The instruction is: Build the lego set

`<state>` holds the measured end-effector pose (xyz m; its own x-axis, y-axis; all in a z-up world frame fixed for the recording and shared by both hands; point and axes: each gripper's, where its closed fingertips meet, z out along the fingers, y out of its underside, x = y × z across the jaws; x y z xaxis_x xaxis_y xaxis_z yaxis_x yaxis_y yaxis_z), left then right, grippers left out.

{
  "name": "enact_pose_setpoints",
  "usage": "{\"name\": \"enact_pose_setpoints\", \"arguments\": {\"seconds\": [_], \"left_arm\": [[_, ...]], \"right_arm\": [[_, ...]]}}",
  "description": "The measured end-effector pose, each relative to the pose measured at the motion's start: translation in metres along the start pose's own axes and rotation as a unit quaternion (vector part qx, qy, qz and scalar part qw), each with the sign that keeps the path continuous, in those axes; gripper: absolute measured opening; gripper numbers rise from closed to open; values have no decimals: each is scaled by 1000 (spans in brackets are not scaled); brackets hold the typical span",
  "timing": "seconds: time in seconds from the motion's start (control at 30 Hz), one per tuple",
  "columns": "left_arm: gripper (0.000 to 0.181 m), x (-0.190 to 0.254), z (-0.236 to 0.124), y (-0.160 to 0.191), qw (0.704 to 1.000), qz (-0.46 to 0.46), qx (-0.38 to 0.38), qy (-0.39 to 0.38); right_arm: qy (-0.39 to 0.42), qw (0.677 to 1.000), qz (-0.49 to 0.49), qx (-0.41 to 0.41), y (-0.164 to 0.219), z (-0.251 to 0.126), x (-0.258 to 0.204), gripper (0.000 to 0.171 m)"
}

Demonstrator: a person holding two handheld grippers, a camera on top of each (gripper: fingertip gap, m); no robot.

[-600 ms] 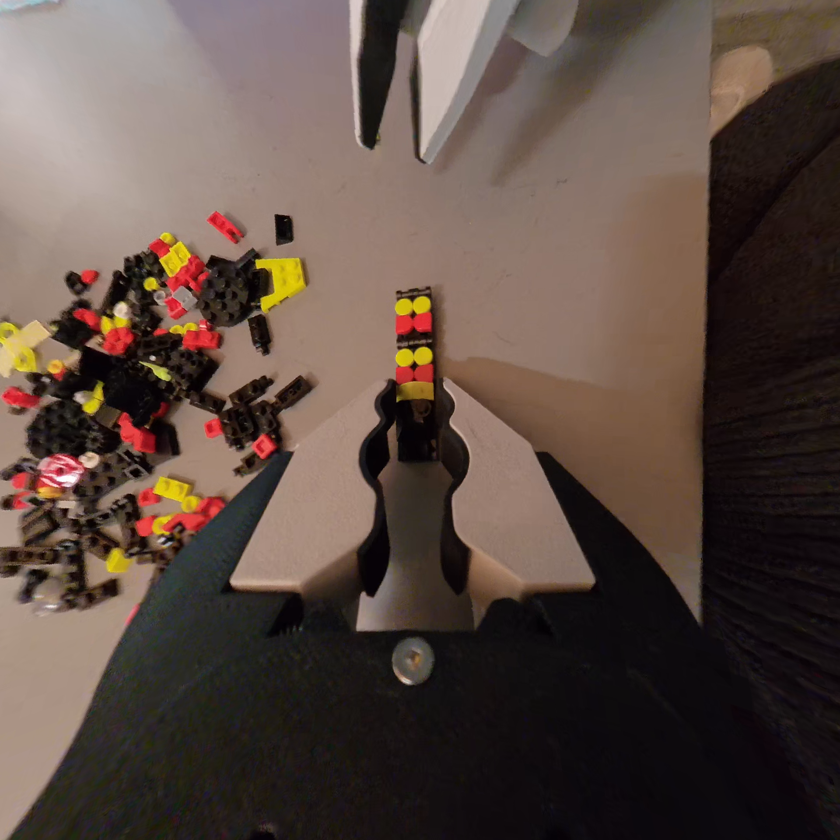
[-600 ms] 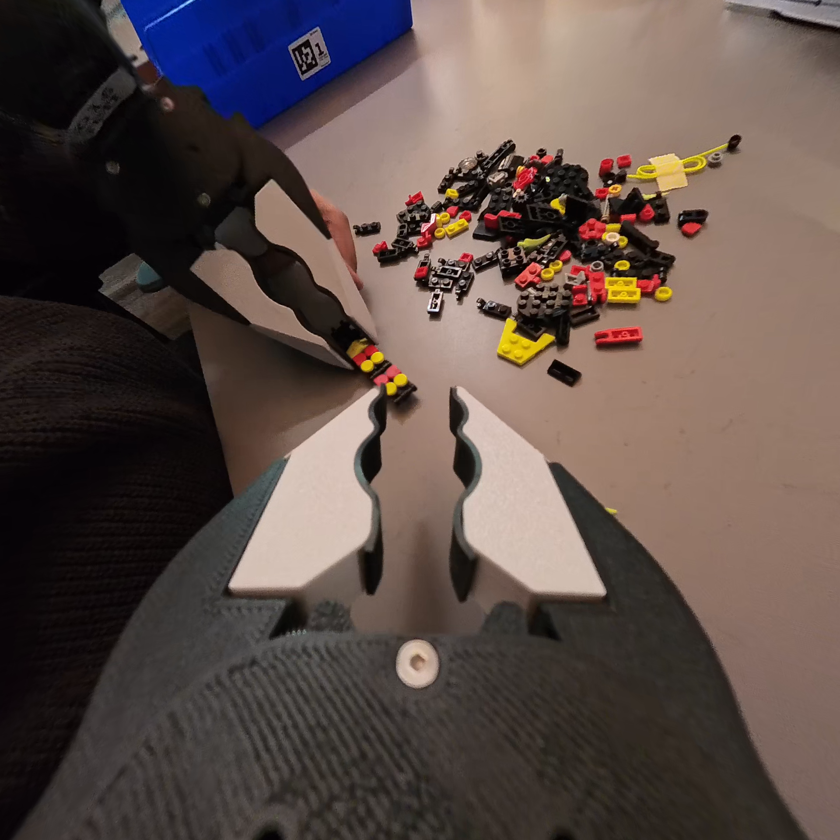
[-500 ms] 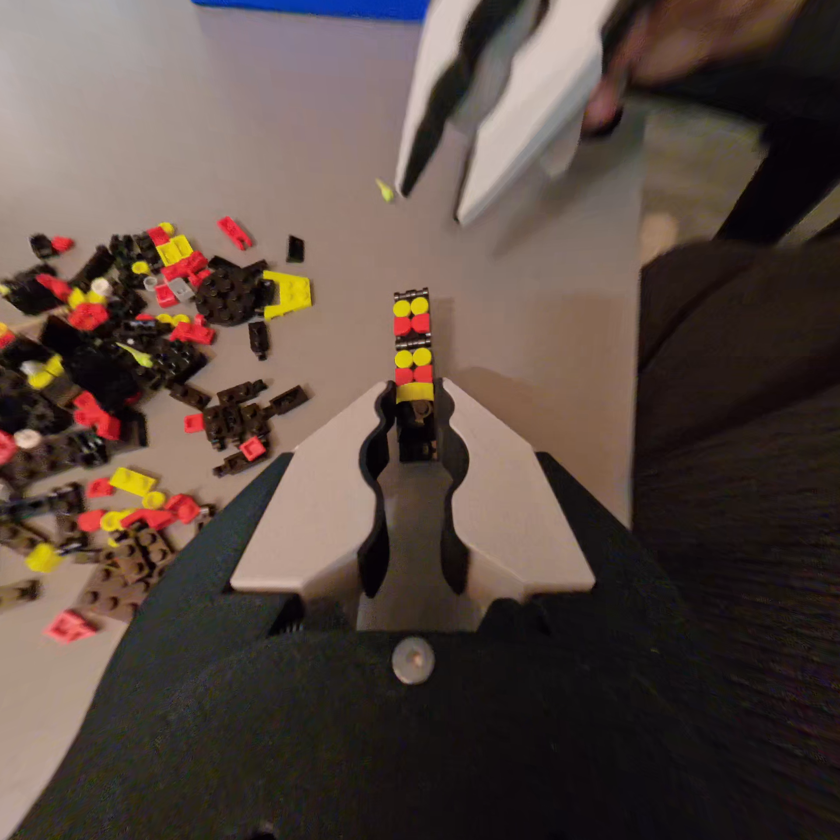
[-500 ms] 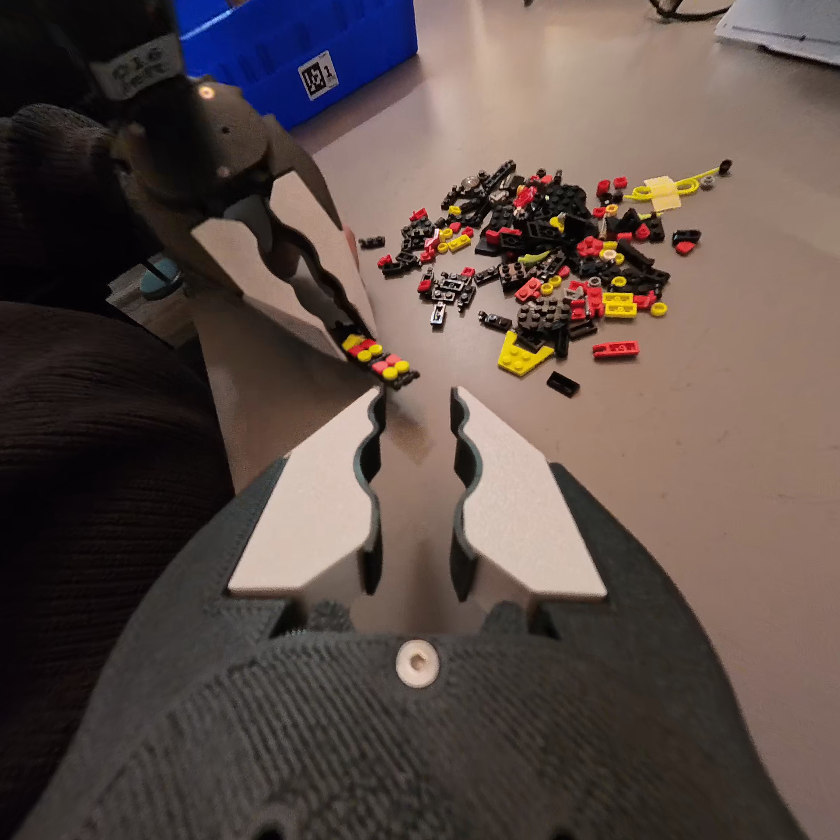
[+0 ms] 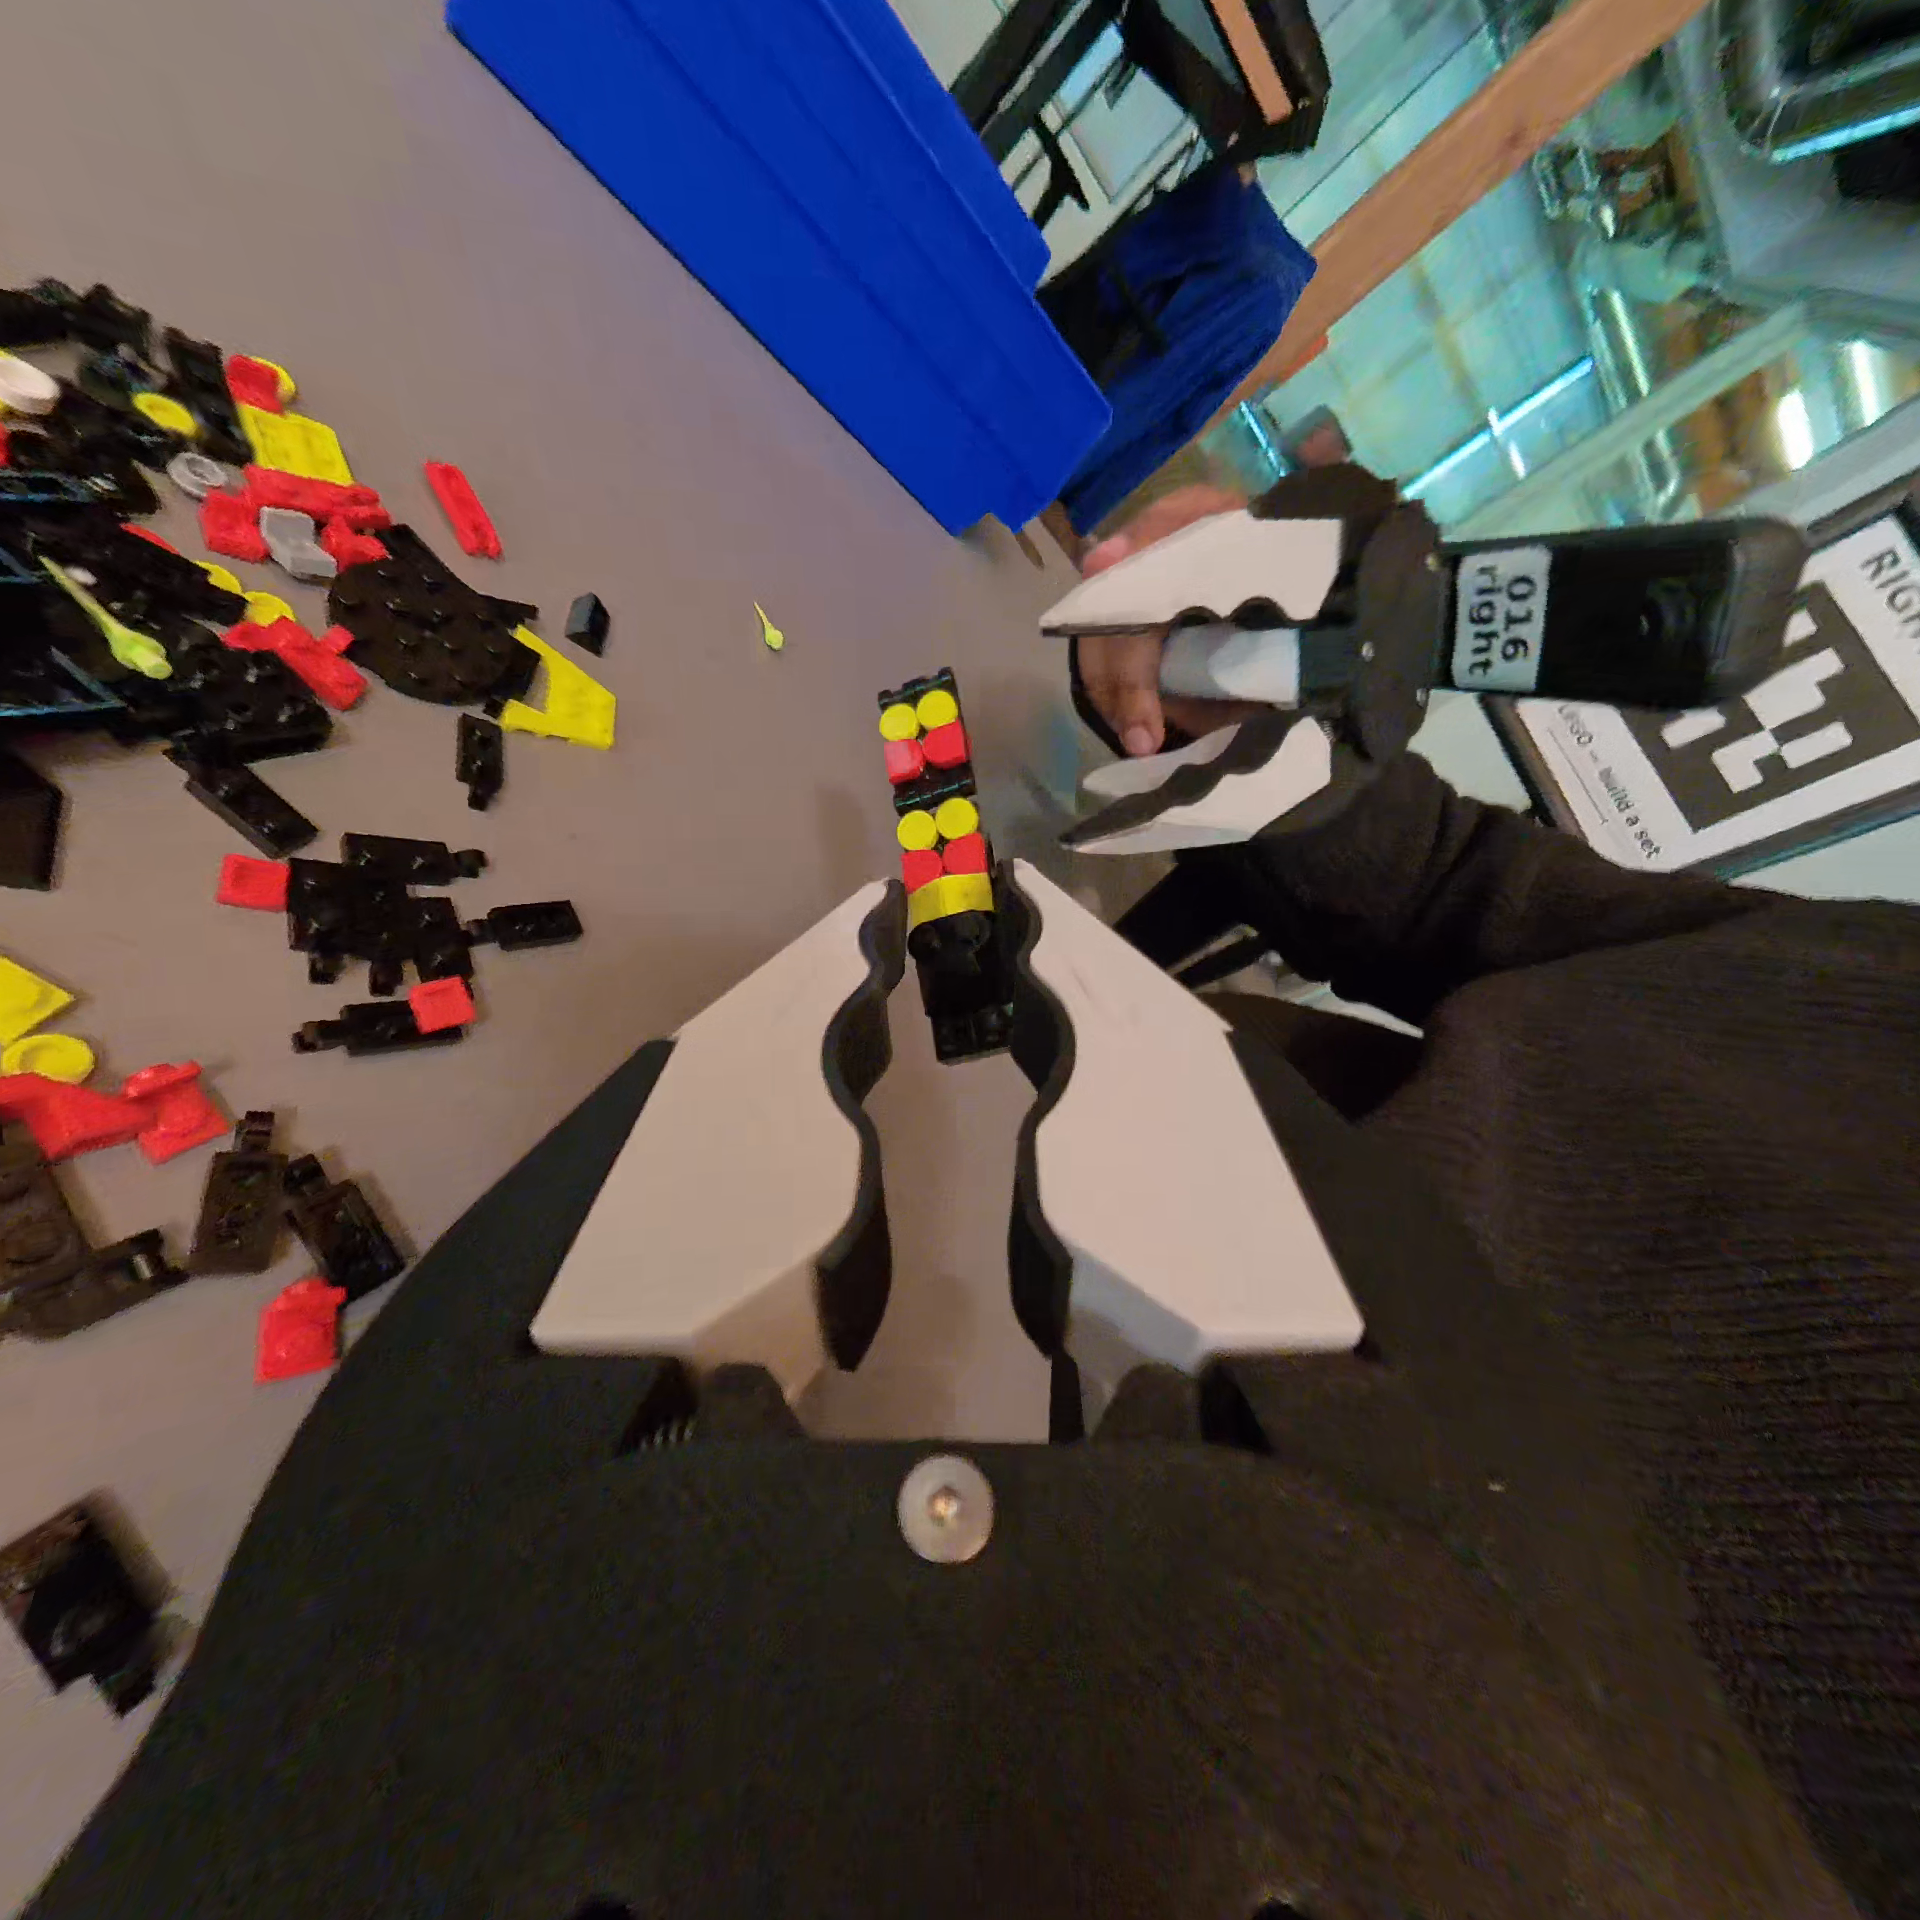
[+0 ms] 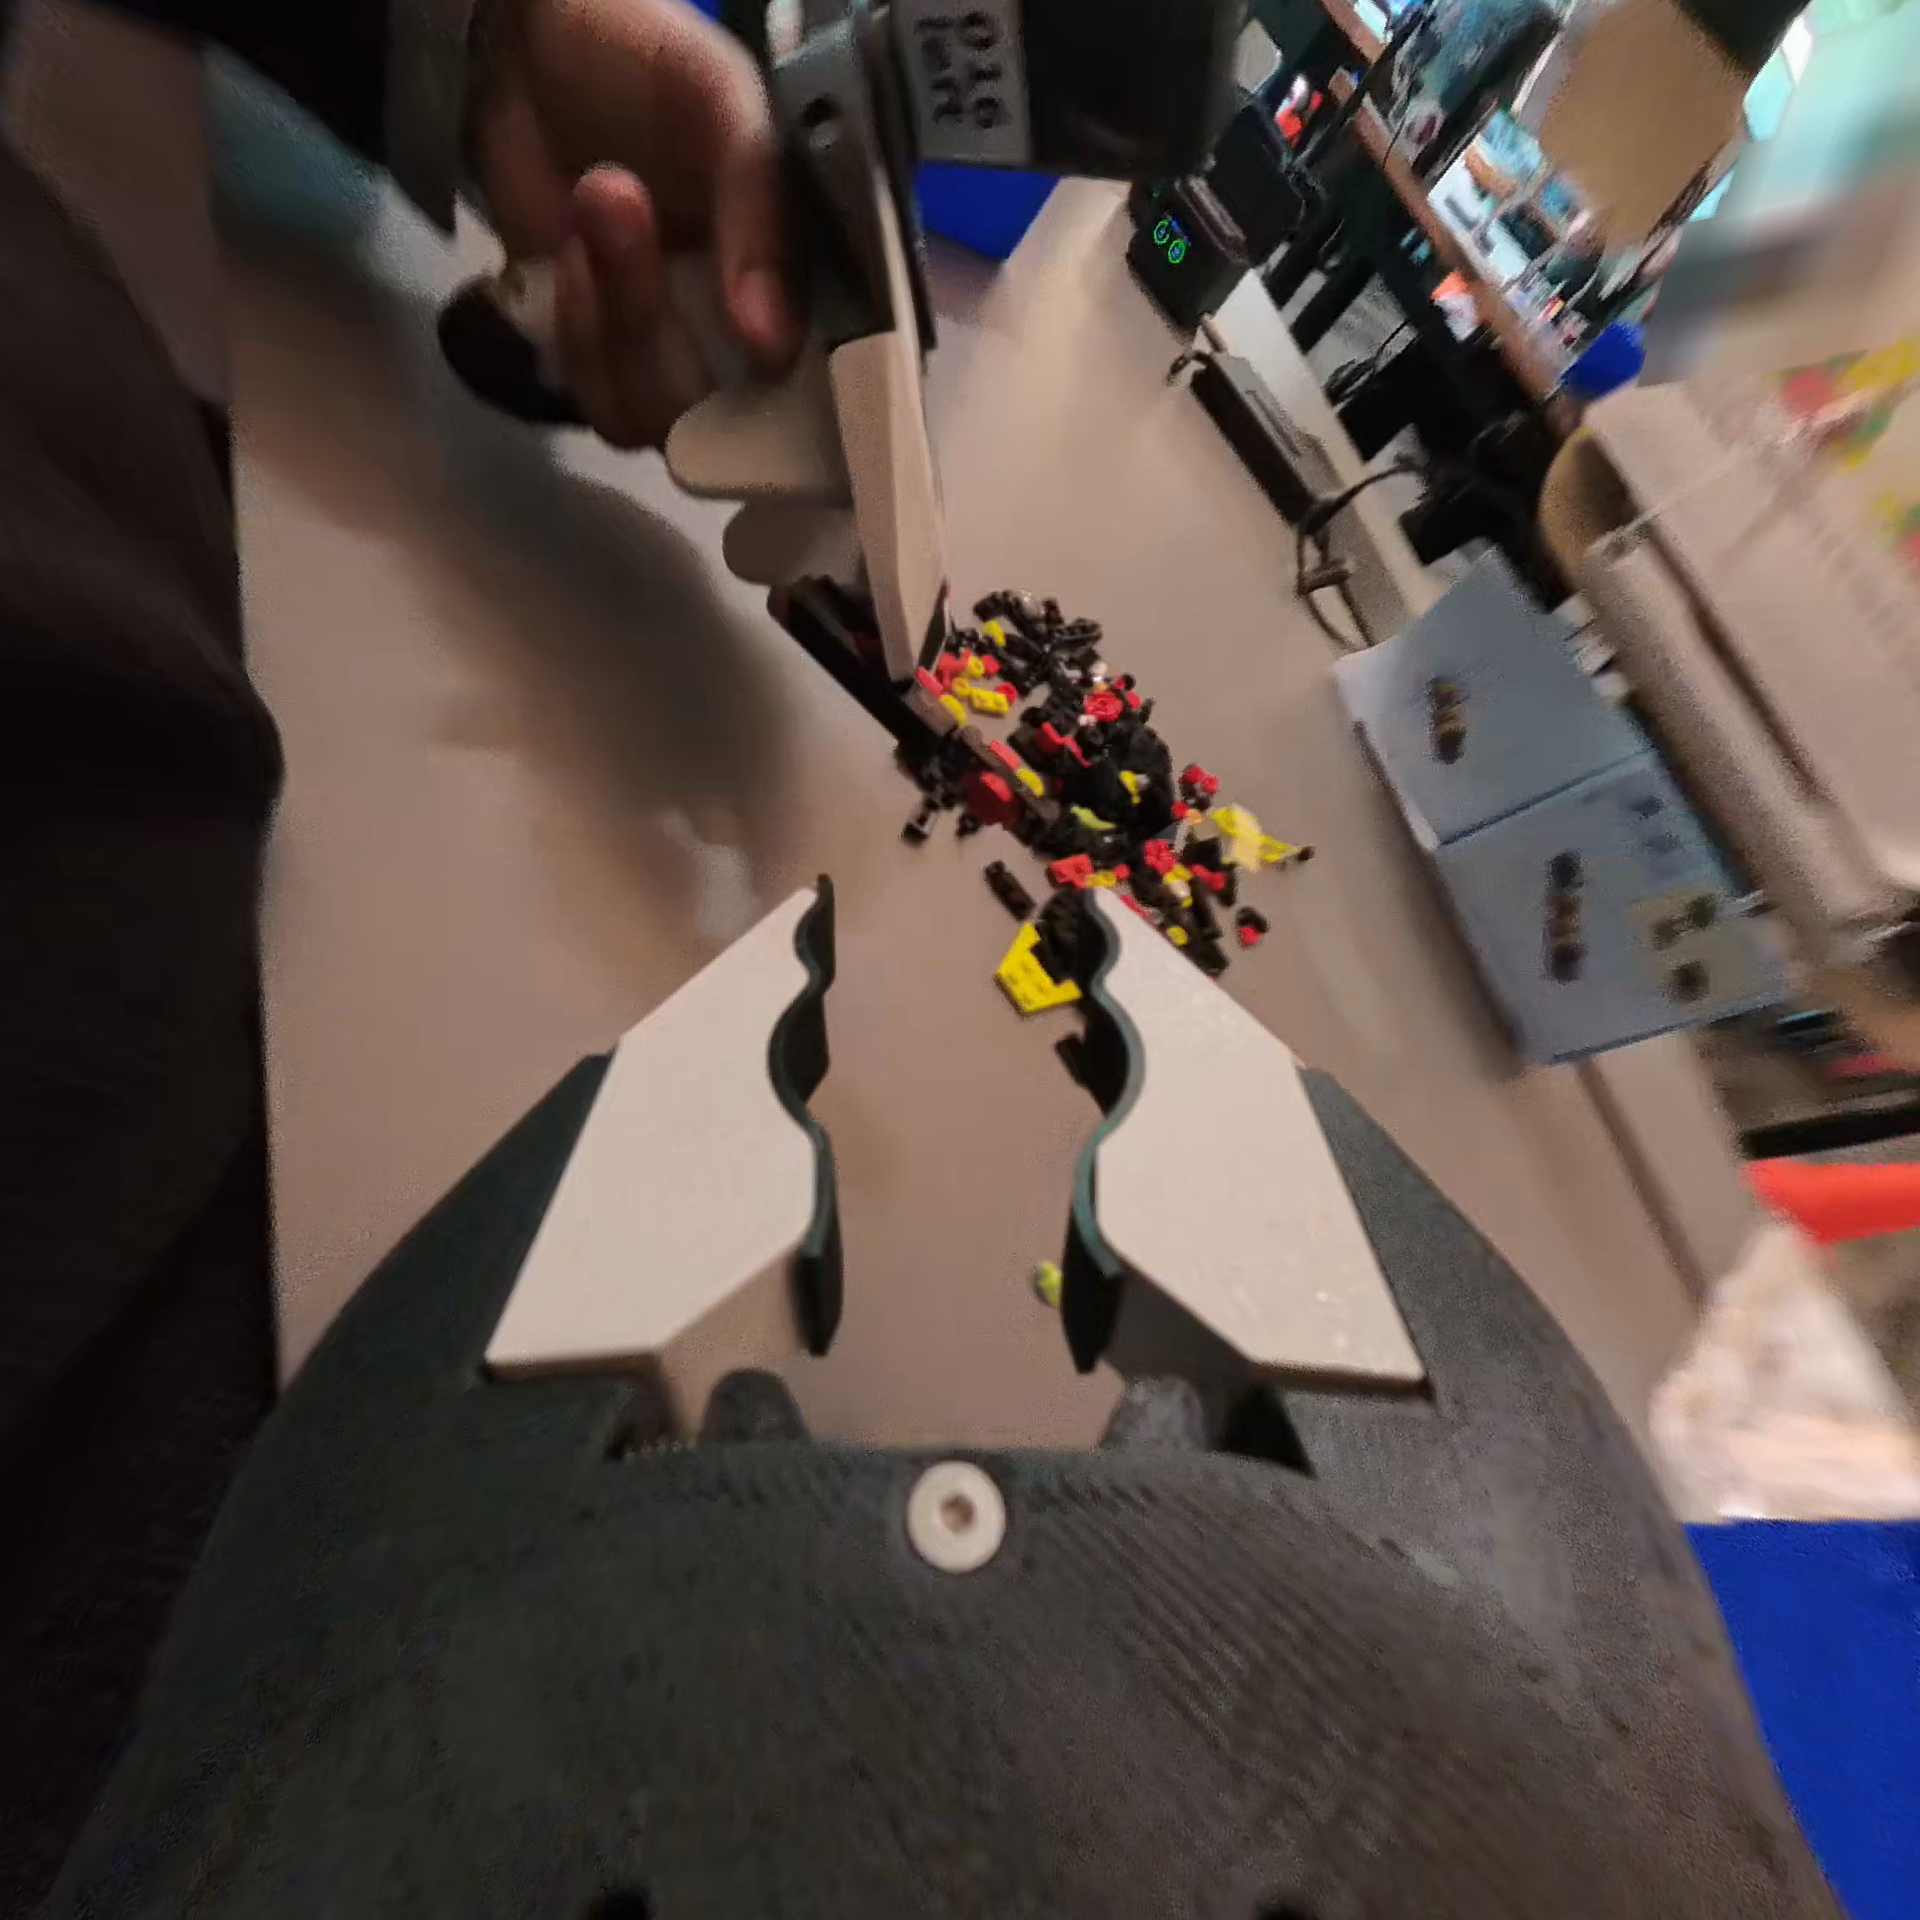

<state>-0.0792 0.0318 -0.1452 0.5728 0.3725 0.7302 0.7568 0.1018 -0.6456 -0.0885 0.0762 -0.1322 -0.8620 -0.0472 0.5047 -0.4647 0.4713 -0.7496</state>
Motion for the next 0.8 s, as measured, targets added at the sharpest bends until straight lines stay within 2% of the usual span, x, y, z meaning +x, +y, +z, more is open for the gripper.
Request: {"name": "enact_pose_setpoints", "arguments": {"seconds": [0.1,0.2,0.43,0.8], "left_arm": [[15,1,6,15,999,29,-44,-8],[15,0,11,28,993,81,-80,-38],[15,2,21,48,975,162,-132,-70],[15,10,27,58,976,153,-148,-50]], "right_arm": [[20,991,-122,-48,9,3,-11,38],[15,981,-176,-80,16,7,-23,36],[-26,979,-179,-88,21,12,-41,28],[-47,974,-191,-110,29,21,-55,27]]}}
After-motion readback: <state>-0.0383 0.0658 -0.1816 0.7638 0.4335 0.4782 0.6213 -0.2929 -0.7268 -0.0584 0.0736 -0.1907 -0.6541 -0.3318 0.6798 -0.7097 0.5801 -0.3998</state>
